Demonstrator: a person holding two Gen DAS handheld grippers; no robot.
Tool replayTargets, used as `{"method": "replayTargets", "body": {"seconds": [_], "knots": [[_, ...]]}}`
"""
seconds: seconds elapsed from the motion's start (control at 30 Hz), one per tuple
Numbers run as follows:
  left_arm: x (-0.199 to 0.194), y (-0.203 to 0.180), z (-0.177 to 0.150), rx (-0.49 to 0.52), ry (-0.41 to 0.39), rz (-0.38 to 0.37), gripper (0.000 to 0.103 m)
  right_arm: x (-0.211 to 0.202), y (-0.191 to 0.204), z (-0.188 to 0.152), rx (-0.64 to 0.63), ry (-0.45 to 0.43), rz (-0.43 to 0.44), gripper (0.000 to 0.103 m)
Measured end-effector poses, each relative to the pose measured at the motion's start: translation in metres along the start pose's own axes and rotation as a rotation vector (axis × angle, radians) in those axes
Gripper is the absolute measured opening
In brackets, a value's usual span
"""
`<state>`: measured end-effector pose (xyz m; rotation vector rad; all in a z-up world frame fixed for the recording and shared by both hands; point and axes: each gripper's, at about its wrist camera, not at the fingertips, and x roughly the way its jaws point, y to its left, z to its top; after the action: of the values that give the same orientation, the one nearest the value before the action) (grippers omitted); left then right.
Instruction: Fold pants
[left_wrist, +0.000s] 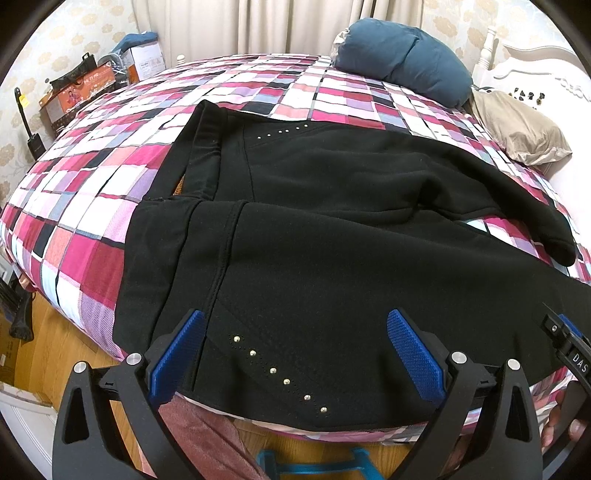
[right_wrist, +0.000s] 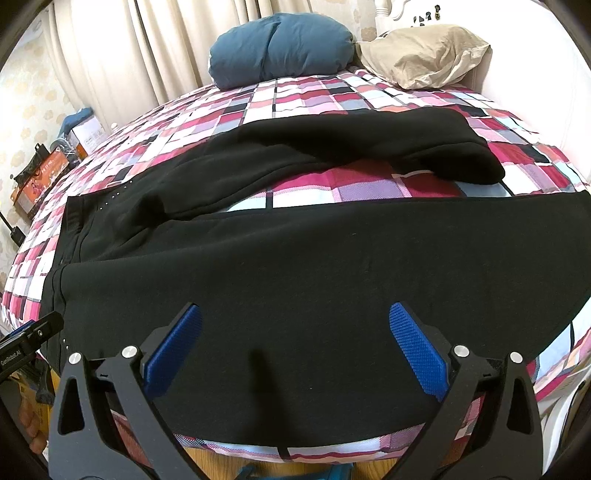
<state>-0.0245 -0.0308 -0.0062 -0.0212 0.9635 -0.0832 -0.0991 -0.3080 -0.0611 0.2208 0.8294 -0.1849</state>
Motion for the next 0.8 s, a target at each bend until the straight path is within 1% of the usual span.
{"method": "replayTargets", "body": {"seconds": [0.17, 0.37, 0.5, 0.53, 0.63, 0.67, 0.73, 0.8], "knots": [[0.0, -0.001, 0.0, 0.004, 0.001, -0.006, 0.098, 0.002, 0.002, 0.0, -0.006, 0.004, 0.0, 0.101], [0.003, 0.002, 0.005, 0.016, 0.013, -0.037, 0.098, 0.003, 0.005, 0.003, -0.022, 0.009, 0.006, 0.101], [0.004, 0.017, 0.018, 0.013, 0.021, -0.087, 0.098, 0.005, 0.008, 0.012, -0.042, 0.012, 0.04, 0.101], [0.004, 0.022, 0.023, 0.011, 0.02, -0.107, 0.098, 0.004, 0.009, 0.015, -0.048, 0.009, 0.052, 0.101], [0.005, 0.051, 0.05, -0.008, 0.014, -0.201, 0.098, 0.002, 0.013, 0.027, -0.072, -0.005, 0.099, 0.101], [0.008, 0.068, 0.066, -0.023, 0.011, -0.232, 0.098, 0.0, 0.014, 0.031, -0.078, -0.011, 0.109, 0.101], [0.015, 0.09, 0.088, -0.049, 0.002, -0.23, 0.098, -0.001, 0.02, 0.04, -0.094, -0.026, 0.123, 0.101], [0.029, 0.119, 0.116, -0.088, -0.012, -0.206, 0.098, -0.001, 0.024, 0.048, -0.108, -0.036, 0.141, 0.101]]}}
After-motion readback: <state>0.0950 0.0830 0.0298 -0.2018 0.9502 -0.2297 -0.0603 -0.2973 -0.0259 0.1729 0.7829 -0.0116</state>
